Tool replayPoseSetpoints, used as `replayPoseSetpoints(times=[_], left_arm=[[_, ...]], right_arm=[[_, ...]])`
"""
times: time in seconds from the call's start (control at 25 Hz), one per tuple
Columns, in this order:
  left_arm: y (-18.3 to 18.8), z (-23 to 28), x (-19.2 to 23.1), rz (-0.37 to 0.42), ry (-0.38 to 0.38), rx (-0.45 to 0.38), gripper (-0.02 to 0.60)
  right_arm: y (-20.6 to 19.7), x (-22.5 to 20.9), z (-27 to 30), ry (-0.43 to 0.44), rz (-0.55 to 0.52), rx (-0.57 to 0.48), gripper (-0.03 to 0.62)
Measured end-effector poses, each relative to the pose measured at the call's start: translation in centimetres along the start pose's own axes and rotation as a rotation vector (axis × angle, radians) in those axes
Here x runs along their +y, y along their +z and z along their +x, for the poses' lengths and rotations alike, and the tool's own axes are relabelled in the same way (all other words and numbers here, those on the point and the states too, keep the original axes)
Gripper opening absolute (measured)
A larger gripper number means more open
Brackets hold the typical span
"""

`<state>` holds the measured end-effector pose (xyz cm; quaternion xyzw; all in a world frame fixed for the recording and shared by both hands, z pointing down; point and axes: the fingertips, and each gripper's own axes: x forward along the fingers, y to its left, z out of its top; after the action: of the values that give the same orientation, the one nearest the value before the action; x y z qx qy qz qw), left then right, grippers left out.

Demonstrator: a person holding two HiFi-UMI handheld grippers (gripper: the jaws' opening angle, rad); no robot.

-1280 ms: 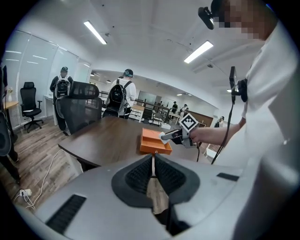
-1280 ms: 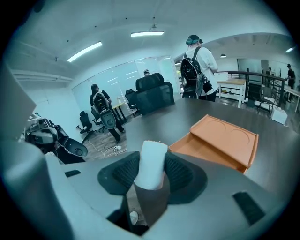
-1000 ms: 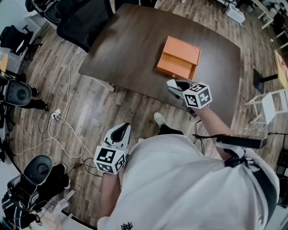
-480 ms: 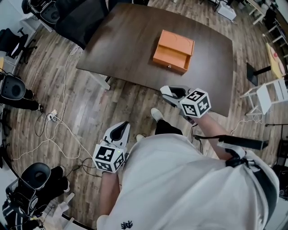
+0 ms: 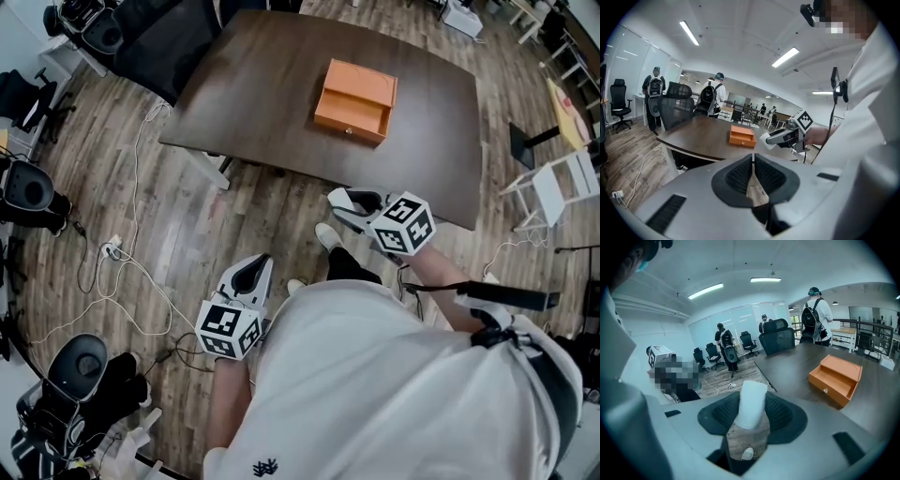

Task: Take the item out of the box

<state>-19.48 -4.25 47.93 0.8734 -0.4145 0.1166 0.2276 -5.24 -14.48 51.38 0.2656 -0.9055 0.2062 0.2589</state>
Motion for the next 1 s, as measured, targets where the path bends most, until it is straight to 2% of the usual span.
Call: replayPoseSetpoints(times=[0.52,1.0], left_arm=[[-1.1,-1.6,-0.7,0.002,-0.014,-0.012,0.025],[-1.7,-1.6,-0.5,-0.009,-0.014,-0.018,0.025]], right_arm=[[-1.0,2.8,-0.4,0.002,-0.017,0.002,0.17],[-1.1,3.1,0.0,0.007,-0.025,0.001,0.17]])
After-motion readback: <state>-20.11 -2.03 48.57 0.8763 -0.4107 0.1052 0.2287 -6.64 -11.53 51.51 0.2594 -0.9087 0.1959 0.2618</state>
